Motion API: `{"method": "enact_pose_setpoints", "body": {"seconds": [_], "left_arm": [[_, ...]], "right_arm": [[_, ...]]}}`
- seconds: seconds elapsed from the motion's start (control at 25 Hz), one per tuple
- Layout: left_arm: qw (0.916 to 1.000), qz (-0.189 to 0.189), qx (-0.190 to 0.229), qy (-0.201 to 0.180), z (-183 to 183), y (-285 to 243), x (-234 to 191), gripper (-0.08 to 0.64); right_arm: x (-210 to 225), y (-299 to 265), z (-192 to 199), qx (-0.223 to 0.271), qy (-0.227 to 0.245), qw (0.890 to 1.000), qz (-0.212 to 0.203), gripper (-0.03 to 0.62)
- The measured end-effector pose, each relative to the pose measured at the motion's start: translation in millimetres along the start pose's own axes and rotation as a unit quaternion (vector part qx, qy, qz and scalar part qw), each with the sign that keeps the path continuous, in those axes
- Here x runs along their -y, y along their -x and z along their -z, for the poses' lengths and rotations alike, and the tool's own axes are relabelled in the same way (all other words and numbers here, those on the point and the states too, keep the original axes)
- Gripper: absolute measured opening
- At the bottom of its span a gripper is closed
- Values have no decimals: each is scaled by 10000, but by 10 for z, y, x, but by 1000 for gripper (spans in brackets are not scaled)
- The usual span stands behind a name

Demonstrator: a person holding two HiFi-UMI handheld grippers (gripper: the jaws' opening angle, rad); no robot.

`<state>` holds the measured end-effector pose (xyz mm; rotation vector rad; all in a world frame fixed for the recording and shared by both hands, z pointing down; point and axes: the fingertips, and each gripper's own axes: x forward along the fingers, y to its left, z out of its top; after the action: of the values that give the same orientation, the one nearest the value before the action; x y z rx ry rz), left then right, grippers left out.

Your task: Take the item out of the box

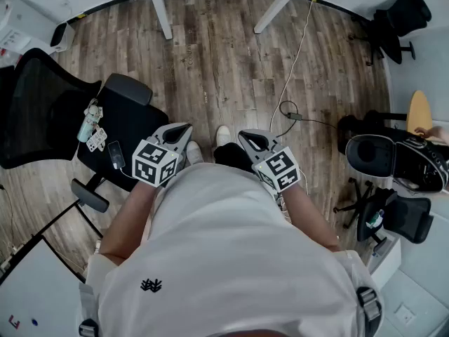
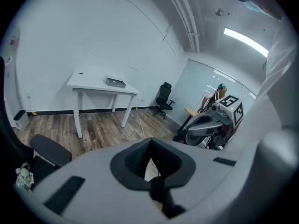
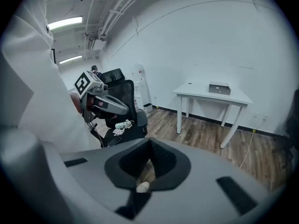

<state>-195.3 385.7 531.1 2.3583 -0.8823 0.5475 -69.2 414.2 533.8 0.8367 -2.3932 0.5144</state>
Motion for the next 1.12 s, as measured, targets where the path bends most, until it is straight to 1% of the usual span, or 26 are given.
{"method": "enact_pose_setpoints", "body": {"seconds": [0.16, 0.36, 0.48, 0.6, 0.72, 0.88, 1.0, 1.12], "left_arm": [[10000, -25, 20, -59, -128, -93, 39, 8], [9998, -154, -19, -98, -263, -221, 39, 8], [9997, -213, -46, -98, -408, -338, 82, 8], [9997, -192, -68, -154, -590, -493, 165, 8], [9995, -164, -93, -262, -751, -677, 216, 8], [9989, -171, -137, -404, -917, -933, 271, 8], [9989, -179, -145, -413, -982, -1062, 311, 8], [9990, -105, -229, -382, -1015, -1215, 321, 8]], "right_arm": [[127, 30, -54, 116, -31, 9999, -2, 6], [336, 32, -103, 224, -25, 9997, -67, 6], [514, 62, -159, 245, 14, 9996, -139, 6], [719, 99, -196, 202, 50, 9995, -249, 6], [923, 137, -235, 321, 65, 9991, -279, 8], [1180, 179, -199, 464, -33, 9986, -254, 9], [1293, 202, -143, 496, -146, 9983, -274, 9], [1417, 195, -88, 464, -256, 9982, -281, 9]]}}
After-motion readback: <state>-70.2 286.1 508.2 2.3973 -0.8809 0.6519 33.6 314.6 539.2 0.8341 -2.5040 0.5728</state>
